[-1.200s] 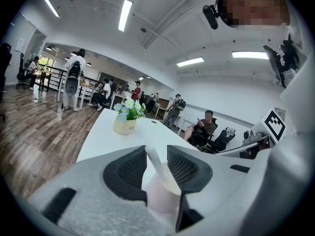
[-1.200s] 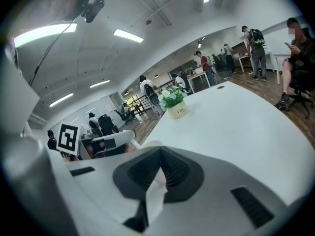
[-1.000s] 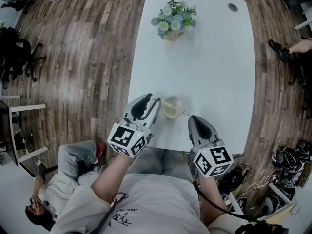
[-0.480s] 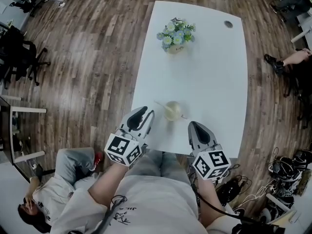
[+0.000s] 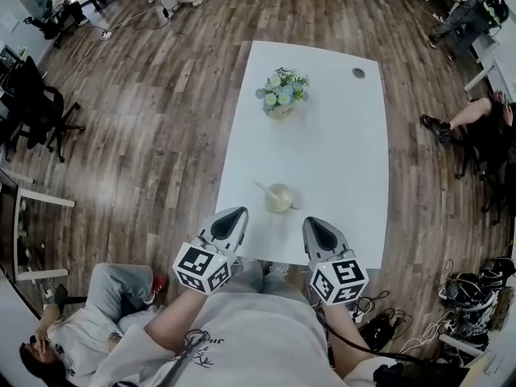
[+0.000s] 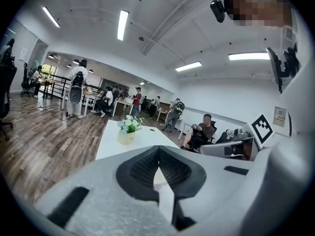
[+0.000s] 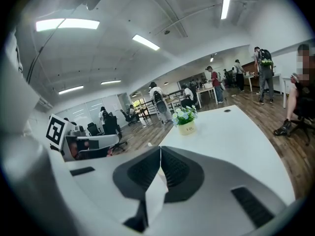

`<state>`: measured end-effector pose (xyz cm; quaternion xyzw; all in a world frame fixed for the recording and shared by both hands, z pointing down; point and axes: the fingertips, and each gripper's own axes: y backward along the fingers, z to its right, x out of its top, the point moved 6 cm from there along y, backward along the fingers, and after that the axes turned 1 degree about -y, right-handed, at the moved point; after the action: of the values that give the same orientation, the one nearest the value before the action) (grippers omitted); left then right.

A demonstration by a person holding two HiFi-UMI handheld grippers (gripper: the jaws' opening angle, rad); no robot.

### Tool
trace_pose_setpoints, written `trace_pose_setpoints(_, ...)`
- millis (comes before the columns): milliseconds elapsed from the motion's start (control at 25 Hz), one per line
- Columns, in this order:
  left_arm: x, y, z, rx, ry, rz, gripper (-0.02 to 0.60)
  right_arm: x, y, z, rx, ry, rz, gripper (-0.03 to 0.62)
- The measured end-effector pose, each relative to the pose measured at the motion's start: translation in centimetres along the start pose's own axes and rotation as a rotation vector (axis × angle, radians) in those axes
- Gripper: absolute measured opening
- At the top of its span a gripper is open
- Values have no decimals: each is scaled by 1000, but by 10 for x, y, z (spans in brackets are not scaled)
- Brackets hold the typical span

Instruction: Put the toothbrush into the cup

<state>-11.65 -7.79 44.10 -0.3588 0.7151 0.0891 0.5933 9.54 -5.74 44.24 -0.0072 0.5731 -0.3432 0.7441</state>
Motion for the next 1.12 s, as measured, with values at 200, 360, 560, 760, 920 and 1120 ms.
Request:
trace_pose_setpoints(200, 8, 10, 23, 2, -14, -30, 12, 15, 7, -17, 24, 23, 30, 18)
trace_pose_setpoints(360, 13, 14, 32, 2, -37, -23, 12, 17, 8, -25, 41, 41, 38, 18)
trace_pose_setpoints(560, 17, 15, 37, 2, -57, -9, 12, 22, 10, -23, 51, 17, 50, 18)
trace_pose_setpoints(760, 12, 22, 38, -1, -53, -22, 12, 23, 8, -26, 52, 43, 16, 18)
trace_pose_setpoints(920, 11, 23, 39, 2, -49, -26, 12, 23, 10, -26, 47, 56, 10, 18)
trace_pose_setpoints(1120, 13, 21, 39, 6, -52, -23, 12, 20, 10, -26, 57, 67, 0, 18)
